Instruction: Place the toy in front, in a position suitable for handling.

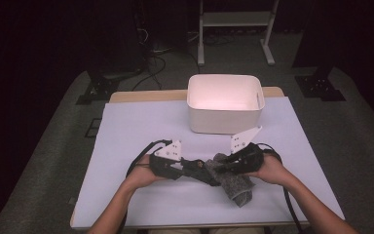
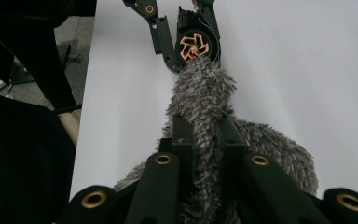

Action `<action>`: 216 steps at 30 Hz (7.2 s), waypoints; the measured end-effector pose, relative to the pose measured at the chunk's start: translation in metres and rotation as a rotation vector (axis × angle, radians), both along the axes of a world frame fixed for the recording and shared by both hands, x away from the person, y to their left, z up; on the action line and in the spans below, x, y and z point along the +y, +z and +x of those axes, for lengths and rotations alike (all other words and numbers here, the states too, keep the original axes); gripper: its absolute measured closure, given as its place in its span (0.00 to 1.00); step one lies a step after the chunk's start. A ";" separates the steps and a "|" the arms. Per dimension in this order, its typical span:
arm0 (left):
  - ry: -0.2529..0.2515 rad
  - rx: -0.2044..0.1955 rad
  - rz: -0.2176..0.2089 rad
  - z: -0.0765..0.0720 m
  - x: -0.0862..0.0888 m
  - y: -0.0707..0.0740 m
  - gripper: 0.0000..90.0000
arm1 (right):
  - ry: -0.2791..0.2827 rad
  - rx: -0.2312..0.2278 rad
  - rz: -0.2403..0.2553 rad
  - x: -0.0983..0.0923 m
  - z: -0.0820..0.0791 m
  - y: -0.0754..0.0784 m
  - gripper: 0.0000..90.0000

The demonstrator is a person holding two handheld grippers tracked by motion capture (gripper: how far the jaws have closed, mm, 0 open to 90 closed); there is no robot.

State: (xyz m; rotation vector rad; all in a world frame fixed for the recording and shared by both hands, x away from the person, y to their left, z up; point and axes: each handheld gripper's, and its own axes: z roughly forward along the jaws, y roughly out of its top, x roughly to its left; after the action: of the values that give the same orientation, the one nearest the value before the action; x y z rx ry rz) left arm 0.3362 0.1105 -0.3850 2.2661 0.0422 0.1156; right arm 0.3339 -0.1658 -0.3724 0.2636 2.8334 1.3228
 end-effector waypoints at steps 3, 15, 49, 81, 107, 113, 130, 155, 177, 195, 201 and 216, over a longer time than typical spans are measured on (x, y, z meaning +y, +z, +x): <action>-0.006 -0.009 0.010 -0.001 0.003 0.010 0.77 | 0.008 -0.008 0.015 0.004 0.000 0.000 0.90; -0.007 0.042 -0.115 0.006 -0.008 0.010 0.75 | -0.062 0.034 0.036 -0.021 -0.002 -0.022 0.90; -0.060 0.055 -0.158 0.015 -0.048 0.002 0.70 | -0.001 -0.078 -0.034 -0.017 0.005 0.053 0.90; -0.006 0.127 -0.197 0.021 -0.061 -0.030 0.62 | -0.019 -0.060 -0.039 -0.024 0.012 0.063 0.89; -0.009 0.113 -0.083 0.019 -0.031 -0.014 0.63 | 0.027 -0.091 -0.035 -0.007 0.004 0.063 0.89; -0.006 0.105 -0.119 0.017 -0.022 -0.019 0.64 | 0.025 -0.045 -0.012 -0.009 0.007 0.048 0.89; -0.004 0.109 -0.161 0.015 -0.012 -0.024 0.67 | -0.003 -0.028 0.000 -0.015 0.011 0.042 0.89; -0.013 0.090 -0.072 0.011 -0.029 -0.035 0.64 | 0.044 -0.071 -0.034 -0.001 0.003 0.057 0.89; 0.000 0.088 0.000 0.014 -0.014 -0.024 0.64 | 0.054 -0.079 -0.061 0.007 0.007 0.054 0.89; -0.020 0.103 0.042 0.018 -0.024 -0.025 0.64 | 0.034 -0.047 -0.012 -0.004 0.008 0.040 0.89; -0.027 0.113 0.090 0.019 -0.030 -0.019 0.64 | 0.010 -0.035 0.006 -0.017 0.006 0.032 0.89; 0.000 0.120 0.144 0.023 -0.029 -0.016 0.64 | -0.010 -0.038 -0.022 -0.023 0.008 0.020 0.89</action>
State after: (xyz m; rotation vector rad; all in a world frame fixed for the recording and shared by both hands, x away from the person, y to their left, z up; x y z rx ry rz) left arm 0.3596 0.0819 -0.4014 2.4148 0.0998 -0.0180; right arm 0.3416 -0.1885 -0.3528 0.2489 2.8092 1.2805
